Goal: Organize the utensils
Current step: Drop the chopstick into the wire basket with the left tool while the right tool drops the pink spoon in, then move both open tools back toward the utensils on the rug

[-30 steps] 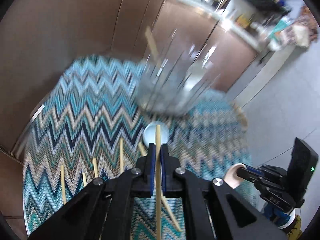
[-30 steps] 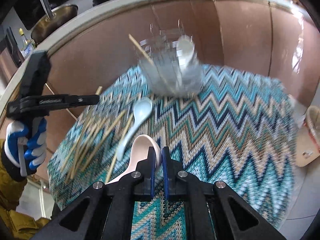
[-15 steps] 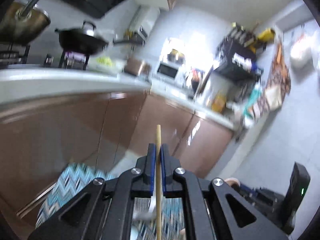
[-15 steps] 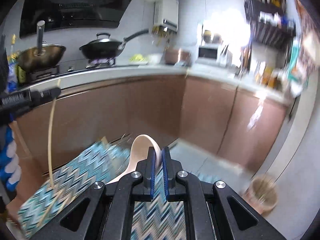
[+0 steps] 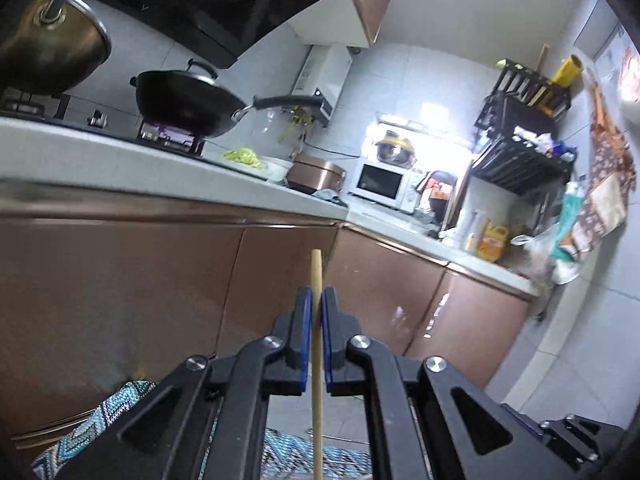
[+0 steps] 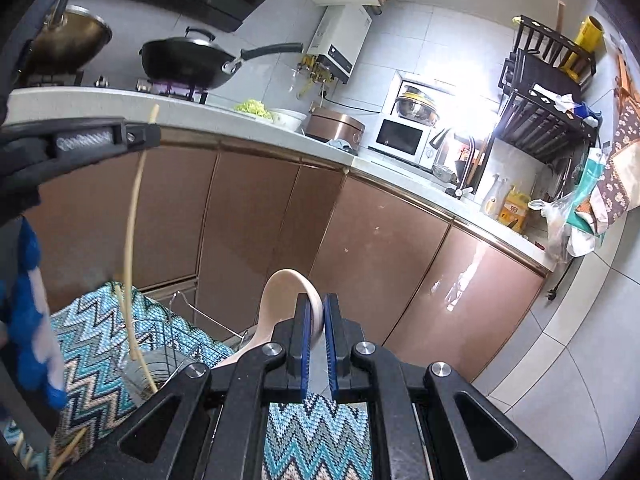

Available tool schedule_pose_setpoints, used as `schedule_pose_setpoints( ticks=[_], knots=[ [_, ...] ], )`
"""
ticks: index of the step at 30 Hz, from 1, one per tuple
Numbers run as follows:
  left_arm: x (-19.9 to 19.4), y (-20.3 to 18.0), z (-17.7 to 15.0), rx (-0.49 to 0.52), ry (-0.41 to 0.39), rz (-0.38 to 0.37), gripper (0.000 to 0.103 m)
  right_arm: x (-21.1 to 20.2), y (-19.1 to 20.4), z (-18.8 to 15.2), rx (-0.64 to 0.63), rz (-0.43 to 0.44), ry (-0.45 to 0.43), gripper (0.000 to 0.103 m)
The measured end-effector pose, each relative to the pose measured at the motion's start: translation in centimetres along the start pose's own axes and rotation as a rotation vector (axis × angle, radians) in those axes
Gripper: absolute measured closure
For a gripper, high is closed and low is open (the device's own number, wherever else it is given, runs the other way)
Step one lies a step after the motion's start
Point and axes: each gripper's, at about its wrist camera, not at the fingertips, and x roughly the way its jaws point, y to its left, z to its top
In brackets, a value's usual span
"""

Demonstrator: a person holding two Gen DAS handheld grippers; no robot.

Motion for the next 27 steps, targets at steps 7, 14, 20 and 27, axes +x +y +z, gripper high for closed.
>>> schedule_pose_setpoints(
  ticks=[7,14,20,27],
  knots=[
    [2.6,1.2,-4.9,0.033,0.012,0.036,0.098,1.9,2.4,-2.5,-0.03,-0.007,-0.018,0.096],
    [1.7,2.2,-6.7,0.048,0.046,0.036,0.076,2.8,3.1,-4.9,0.01,0.079,0.038,0.089],
    [-1.6,2.7,-4.7,0.07,0.031,0.029,0.055,1.3,2.2,-4.6,0.061,0.105,0.036,0.056],
    [-8.1,3.1,-0.8,0.118,-0.001,0.057,0.035,-2.6,-0.2,-2.4,0.139,0.127,-0.001,0.036]
  ],
)
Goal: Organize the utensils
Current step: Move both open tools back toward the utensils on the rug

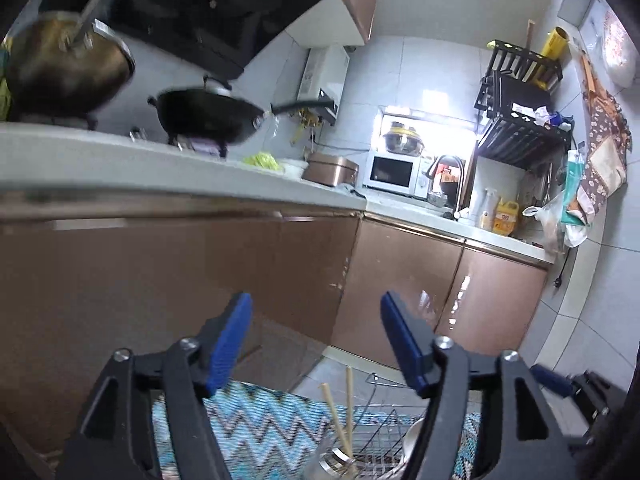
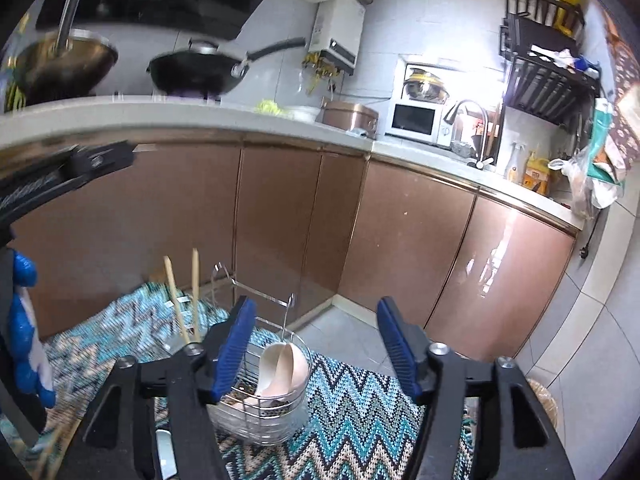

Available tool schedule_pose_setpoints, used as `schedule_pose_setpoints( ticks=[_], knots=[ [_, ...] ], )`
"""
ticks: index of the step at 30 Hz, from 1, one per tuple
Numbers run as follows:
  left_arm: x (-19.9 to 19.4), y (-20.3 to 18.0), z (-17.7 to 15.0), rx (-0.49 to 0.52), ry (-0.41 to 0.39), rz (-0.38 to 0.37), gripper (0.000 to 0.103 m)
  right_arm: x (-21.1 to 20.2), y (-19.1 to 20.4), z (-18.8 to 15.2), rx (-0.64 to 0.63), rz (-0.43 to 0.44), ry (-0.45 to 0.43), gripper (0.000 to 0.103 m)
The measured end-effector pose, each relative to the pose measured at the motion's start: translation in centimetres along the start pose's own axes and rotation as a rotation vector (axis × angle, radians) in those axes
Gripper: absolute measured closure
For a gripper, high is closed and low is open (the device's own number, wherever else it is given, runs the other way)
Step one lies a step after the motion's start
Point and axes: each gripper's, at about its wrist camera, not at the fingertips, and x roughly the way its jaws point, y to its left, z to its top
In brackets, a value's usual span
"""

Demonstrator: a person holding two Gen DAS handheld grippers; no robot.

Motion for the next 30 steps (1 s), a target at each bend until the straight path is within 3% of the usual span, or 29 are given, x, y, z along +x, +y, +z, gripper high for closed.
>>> schedule_pose_setpoints(
  ticks=[2,6,19,30],
  knots=[
    [-2.6,0.2,1.4,0.039,-0.024,0.022,0.03,-2.2,-0.4,0.9,0.025,-0.005,-0.028,0.017],
    [-7.5,0.5,3.6,0.111,-0.077,0.085,0.02,-6.5,-0.8,2.4,0.05,-0.014,-0.084,0.001],
    [-22.2,3.4,8.9,0.126,-0.176,0.18,0.009,-22.3,-2.9,5.0,0.194,-0.013,-0.267,0.0],
    [-28.9,5.9,10.4,0.097,-0.204,0.2,0.009,-30.7,-4.7,4.9,0.281,0.062,-0.447,0.0]
  ],
)
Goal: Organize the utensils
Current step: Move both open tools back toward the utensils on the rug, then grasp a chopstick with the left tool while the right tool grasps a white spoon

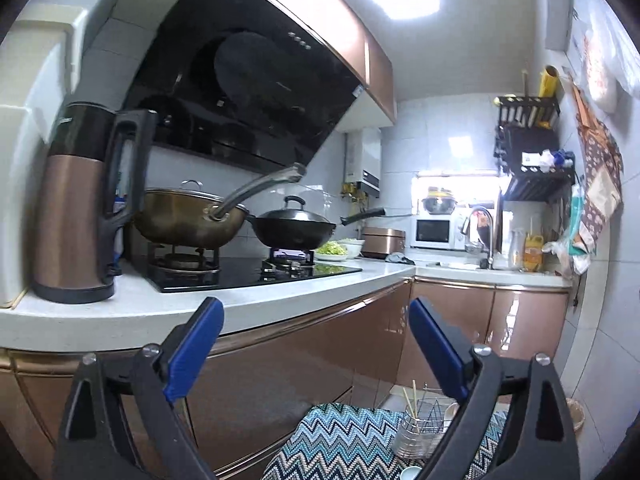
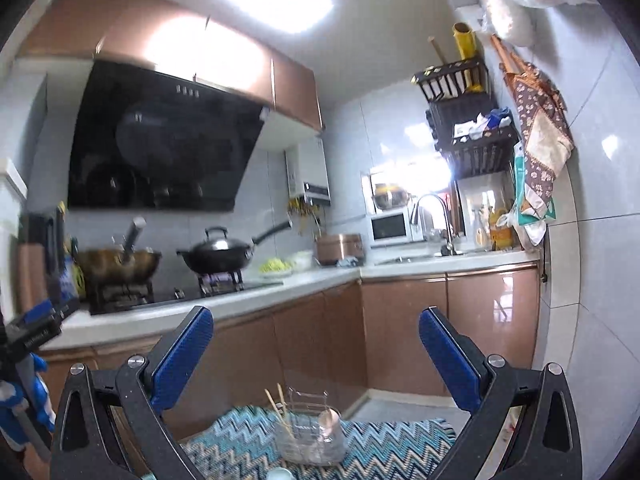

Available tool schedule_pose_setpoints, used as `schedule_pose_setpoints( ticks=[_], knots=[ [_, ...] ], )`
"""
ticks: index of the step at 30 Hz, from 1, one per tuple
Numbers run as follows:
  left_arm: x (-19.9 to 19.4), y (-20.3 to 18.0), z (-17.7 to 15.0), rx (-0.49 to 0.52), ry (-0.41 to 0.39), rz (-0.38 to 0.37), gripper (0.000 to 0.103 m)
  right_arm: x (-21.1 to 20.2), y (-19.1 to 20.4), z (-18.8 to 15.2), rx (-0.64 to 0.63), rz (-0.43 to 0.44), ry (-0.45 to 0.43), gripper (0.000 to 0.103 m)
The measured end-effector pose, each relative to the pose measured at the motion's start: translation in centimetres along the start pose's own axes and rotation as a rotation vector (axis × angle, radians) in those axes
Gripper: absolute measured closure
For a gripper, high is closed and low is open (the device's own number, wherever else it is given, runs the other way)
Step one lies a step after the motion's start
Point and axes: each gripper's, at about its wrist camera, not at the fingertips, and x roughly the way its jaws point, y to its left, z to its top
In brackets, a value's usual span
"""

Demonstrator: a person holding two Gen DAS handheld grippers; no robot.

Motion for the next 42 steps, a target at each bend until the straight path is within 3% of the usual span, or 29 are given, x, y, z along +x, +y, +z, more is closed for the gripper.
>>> schedule_pose_setpoints(
  ticks=[7,16,19,25,28,34,36,38,39,42],
  knots=[
    [-1.5,1.6,0.2,-0.029,-0.007,0.029,0.009,-2.5,-0.8,0.5,0.052,0.017,-0.065,0.0],
    [-1.4,1.5,-1.1,0.006,0.038,0.04,0.009,-1.8,-2.3,-1.9,0.108,0.029,-0.029,0.0],
    [0.0,1.5,-2.3,-0.005,0.104,0.02,0.009,-0.5,-2.7,-2.8,0.11,0.031,0.054,0.0],
    [3.2,1.3,-6.1,-0.038,0.272,-0.012,0.009,4.3,-4.5,-7.4,0.128,-0.004,0.31,0.0],
    [5.0,1.2,-8.9,-0.054,0.376,-0.03,0.009,5.8,-5.4,-9.9,0.145,0.002,0.392,0.0],
    [9.1,0.3,-15.4,-0.052,0.655,-0.081,0.01,8.7,-5.6,-14.3,0.139,0.035,0.538,0.0],
    [10.3,-0.2,-17.8,-0.046,0.756,-0.103,0.017,9.9,-5.2,-15.9,0.132,0.054,0.597,0.002],
    [11.8,-0.6,-20.7,-0.062,0.887,-0.133,0.043,10.9,-5.0,-17.1,0.129,0.071,0.643,0.009],
    [12.9,-0.6,-22.5,-0.086,0.972,-0.147,0.048,11.4,-5.0,-17.7,0.132,0.078,0.664,0.01],
    [14.8,-0.6,-26.0,-0.13,1.1,-0.158,0.06,13.1,-4.7,-20.2,0.146,0.111,0.739,0.021]
  ],
)
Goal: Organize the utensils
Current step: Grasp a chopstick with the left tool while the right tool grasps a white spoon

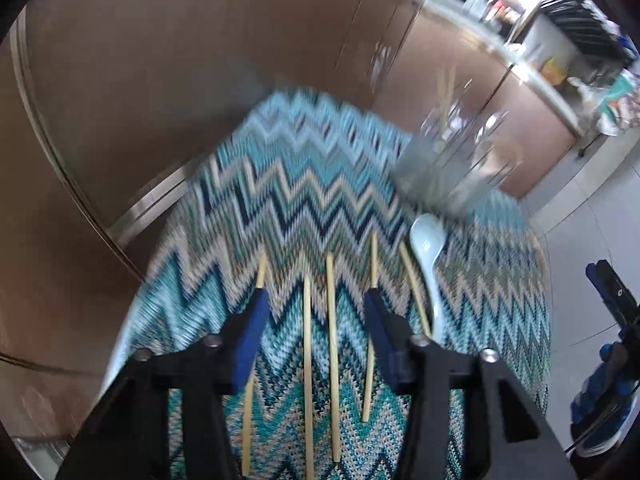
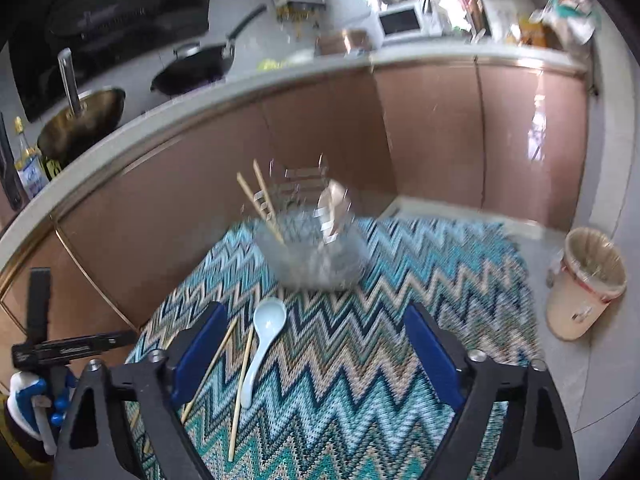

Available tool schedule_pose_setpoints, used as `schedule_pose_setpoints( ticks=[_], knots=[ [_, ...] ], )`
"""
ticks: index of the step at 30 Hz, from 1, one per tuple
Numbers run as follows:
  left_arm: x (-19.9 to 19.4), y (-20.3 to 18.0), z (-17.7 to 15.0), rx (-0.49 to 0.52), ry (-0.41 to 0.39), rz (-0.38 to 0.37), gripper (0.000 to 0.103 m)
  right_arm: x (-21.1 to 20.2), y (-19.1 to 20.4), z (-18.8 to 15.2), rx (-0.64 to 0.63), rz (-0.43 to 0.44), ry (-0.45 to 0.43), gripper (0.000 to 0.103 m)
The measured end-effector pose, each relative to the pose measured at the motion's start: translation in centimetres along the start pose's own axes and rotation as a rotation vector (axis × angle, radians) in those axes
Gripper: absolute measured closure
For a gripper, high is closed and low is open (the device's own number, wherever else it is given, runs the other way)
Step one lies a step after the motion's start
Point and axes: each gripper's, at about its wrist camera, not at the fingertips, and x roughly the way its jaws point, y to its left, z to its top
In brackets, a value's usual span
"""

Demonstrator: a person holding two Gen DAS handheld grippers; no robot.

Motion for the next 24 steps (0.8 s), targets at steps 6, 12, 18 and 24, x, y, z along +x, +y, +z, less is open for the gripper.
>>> schedule_pose_setpoints(
  ticks=[6,12,18,24],
  knots=[
    [5.0,0.7,0.5,-0.023,0.126,-0.022,0.074,5.3,-0.3,-1.3,-0.011,0.058,0.141,0.038],
    [8.1,0.7,1.7,-0.019,0.19,-0.009,0.086,10.0,-0.2,-2.0,-0.024,0.098,0.231,0.047],
    [10.1,0.9,2.1,-0.002,0.234,0.003,0.092,14.3,-0.2,-1.1,-0.024,0.171,0.298,0.06],
    [10.4,1.4,2.3,0.002,0.233,-0.011,0.097,18.7,-0.2,-0.3,-0.028,0.221,0.351,0.073]
  ],
)
